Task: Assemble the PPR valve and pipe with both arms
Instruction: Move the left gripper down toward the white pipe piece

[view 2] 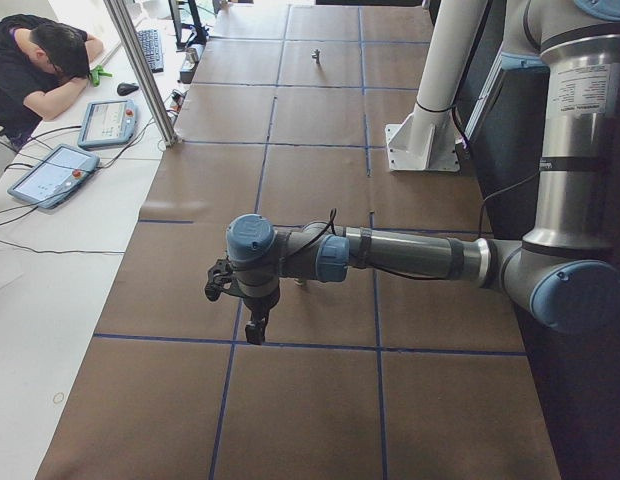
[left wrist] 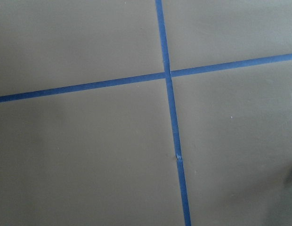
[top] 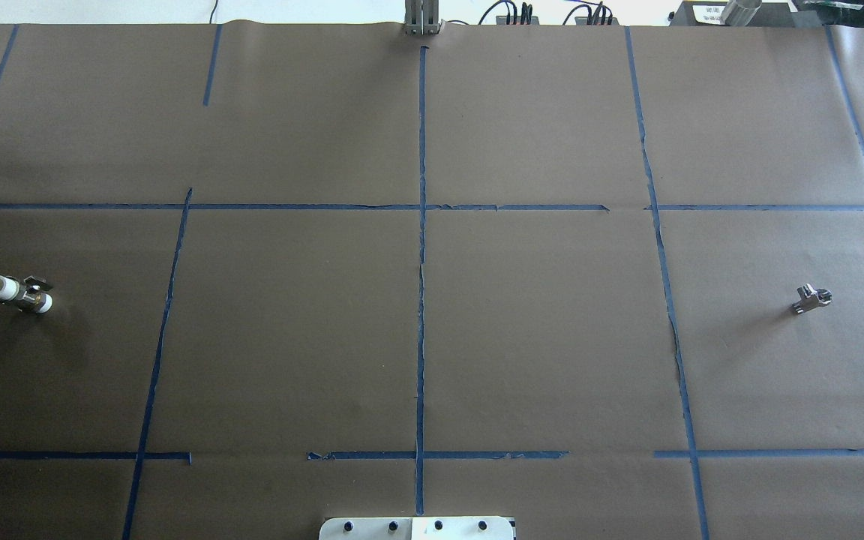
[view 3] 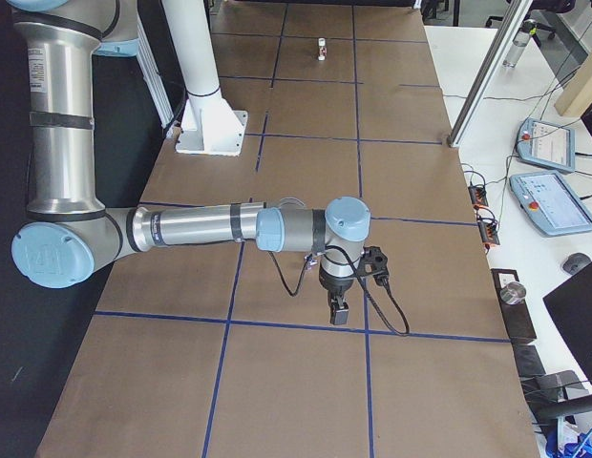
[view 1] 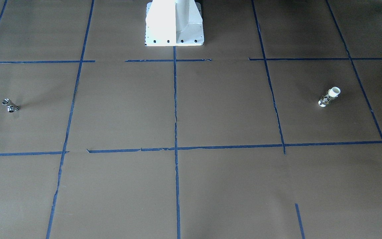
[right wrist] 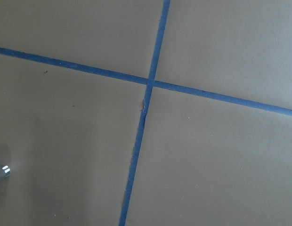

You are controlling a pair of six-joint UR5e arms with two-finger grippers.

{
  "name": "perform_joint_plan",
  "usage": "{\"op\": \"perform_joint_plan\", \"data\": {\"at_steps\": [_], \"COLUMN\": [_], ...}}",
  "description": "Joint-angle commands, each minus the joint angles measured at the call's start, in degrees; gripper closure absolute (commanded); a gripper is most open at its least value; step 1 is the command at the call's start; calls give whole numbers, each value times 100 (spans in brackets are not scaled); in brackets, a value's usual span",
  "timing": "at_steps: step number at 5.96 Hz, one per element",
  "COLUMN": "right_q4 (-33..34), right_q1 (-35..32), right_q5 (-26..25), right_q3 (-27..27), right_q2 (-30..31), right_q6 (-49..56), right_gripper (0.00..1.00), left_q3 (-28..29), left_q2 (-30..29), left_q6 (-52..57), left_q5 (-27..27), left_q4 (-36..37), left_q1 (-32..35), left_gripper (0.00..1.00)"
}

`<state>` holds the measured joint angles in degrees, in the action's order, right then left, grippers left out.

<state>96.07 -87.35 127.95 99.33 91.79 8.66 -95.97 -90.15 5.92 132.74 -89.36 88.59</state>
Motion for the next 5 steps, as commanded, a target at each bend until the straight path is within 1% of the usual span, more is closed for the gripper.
{"op": "perform_joint_plan", "data": {"at_steps": [1,2,3,4,5], "right_q4": [-1,-1,-314,-430,-431], "right_q1": [156,157,157,157,157], "right_q5": [20,46,194,231,240], "right_q3": [-1,34,-36,-28,-28], "right_q2": [-20,-20,32,50,50], "right_q6": [56,40,5,-22,-31], "right_gripper": [0,0,0,0,0], "left_q3": [-44,42,-18,-36,-123], "left_q2": [-160,-152,-143,-117,-99], "left_q6": [14,5,-38,-787,-1578], "left_q5": [59,42,50,16,15], "left_q4": [-98,-360,-884,-985,-1082], "left_q1": [-17,-18,-165,-967,-1219], "left_gripper": [0,0,0,0,0]}}
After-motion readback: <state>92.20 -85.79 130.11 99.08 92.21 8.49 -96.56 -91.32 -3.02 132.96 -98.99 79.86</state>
